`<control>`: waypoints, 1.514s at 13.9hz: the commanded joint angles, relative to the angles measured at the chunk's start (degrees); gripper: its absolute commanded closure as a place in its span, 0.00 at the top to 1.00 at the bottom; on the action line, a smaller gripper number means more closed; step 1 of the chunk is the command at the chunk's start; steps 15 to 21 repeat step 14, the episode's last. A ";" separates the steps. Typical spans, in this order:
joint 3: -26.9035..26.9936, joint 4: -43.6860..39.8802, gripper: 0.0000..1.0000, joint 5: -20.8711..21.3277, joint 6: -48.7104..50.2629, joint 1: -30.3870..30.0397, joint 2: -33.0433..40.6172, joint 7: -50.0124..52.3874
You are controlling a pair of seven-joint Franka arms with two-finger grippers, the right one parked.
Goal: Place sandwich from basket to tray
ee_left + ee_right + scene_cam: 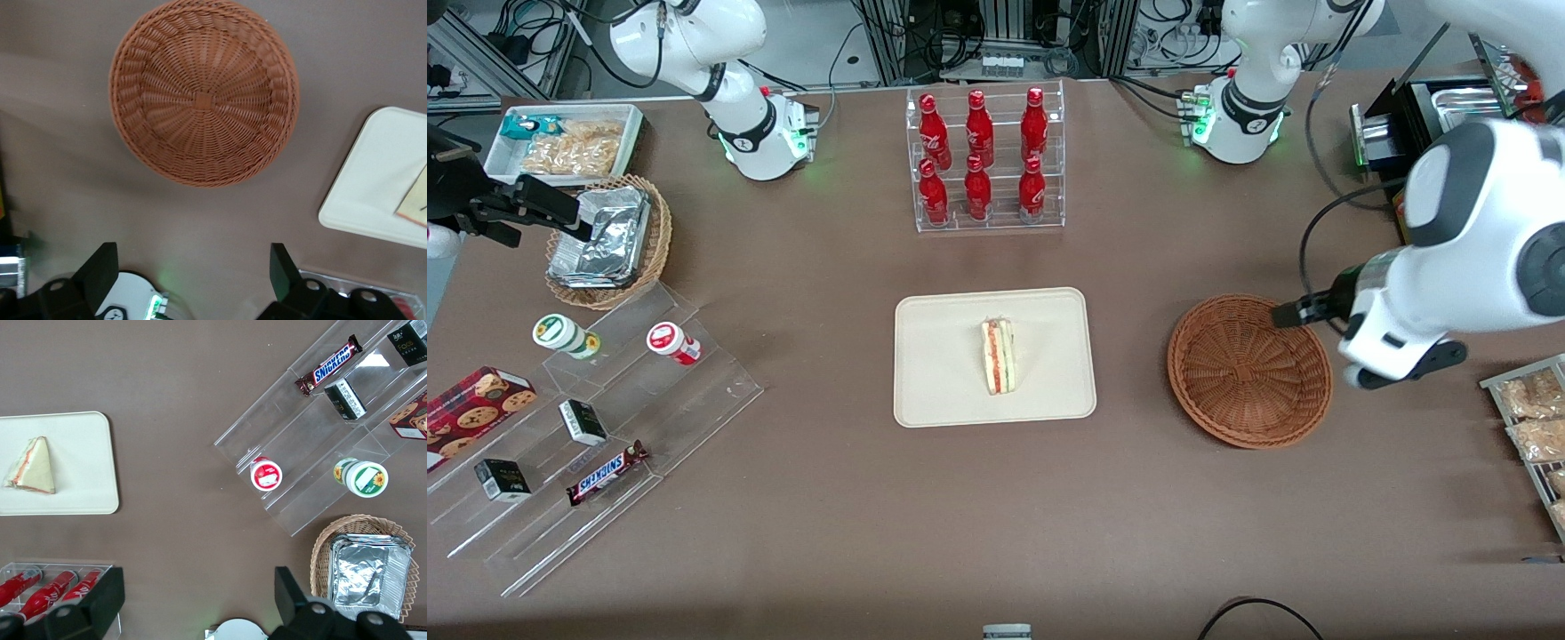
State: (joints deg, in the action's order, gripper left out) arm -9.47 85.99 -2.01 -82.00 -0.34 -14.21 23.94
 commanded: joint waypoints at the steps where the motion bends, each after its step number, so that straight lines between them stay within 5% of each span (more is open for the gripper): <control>1: -0.63 7.86 1.00 -0.63 -0.44 -2.47 8.12 -5.55; 7: 0.68 8.85 1.00 2.00 2.72 -3.44 14.38 -18.65; 21: 2.09 9.02 1.00 3.94 2.81 -3.09 17.11 -19.28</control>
